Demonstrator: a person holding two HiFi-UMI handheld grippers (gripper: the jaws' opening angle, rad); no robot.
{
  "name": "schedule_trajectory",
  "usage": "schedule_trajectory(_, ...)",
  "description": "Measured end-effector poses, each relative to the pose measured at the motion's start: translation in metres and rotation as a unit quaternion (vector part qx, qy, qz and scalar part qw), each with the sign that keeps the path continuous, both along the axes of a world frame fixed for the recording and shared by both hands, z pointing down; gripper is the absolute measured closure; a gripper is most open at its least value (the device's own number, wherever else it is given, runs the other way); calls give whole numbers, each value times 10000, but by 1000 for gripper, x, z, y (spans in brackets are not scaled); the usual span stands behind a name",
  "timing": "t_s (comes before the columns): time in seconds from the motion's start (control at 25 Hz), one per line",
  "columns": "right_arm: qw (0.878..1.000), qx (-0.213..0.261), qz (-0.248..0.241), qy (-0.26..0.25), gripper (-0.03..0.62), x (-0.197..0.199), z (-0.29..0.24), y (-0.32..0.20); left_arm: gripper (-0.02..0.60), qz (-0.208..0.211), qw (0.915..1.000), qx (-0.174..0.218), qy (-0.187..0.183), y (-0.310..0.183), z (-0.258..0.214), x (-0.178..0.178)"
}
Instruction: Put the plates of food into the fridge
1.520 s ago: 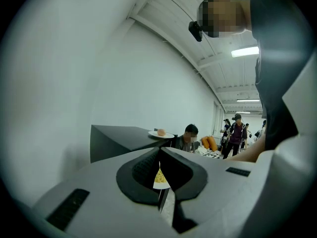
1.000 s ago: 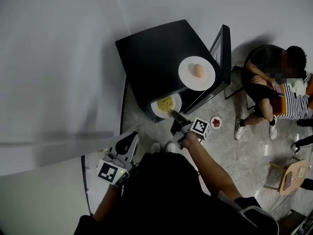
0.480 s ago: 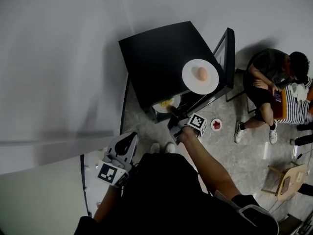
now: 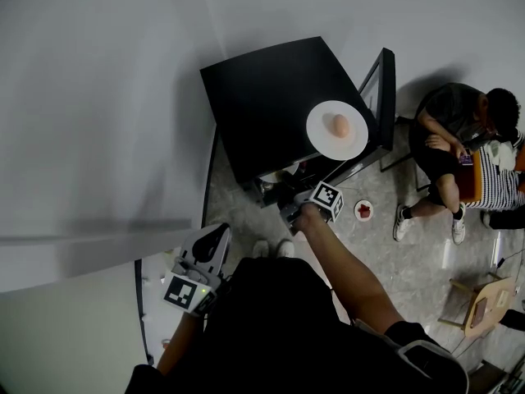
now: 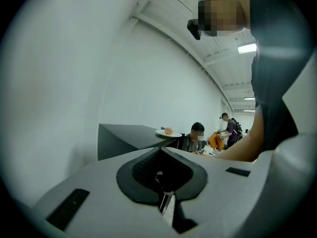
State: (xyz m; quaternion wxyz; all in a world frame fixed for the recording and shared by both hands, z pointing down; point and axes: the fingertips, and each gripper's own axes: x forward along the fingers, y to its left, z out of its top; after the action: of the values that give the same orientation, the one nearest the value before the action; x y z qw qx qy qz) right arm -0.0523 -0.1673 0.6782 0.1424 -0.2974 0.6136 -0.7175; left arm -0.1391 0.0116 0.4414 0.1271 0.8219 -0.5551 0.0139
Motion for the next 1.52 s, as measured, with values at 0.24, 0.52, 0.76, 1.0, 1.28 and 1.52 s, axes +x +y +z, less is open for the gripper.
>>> schedule_trajectory(0.24, 10000, 9, -3, 24, 557, -8, 0, -7, 555, -43, 10000, -31, 0, 3, 0, -6)
schedule_trajectory(0.52, 9999, -82, 106, 93, 559, -12, 1, -12, 555, 37, 10000, -22, -44, 3, 3, -6)
schedule_trajectory(0.76, 9992, 357, 93, 175, 426, -9, -15, -15, 555, 81, 9999, -34, 48, 1, 2, -3)
schedule_trajectory(1.0, 9916, 944, -204, 866, 405, 17, -25, -6, 555, 264, 9996, 98, 35, 2, 1, 4)
schedule_trajectory(1.28, 9505, 2569, -757, 1578, 557, 36, -76, 32, 555, 376, 9990, 214, 104, 2, 0, 9)
schedule_trajectory(1.52, 8851, 4176, -1138, 1712, 566, 30, -141, 69, 555, 507, 9984, 139, 188, -1, 5, 15)
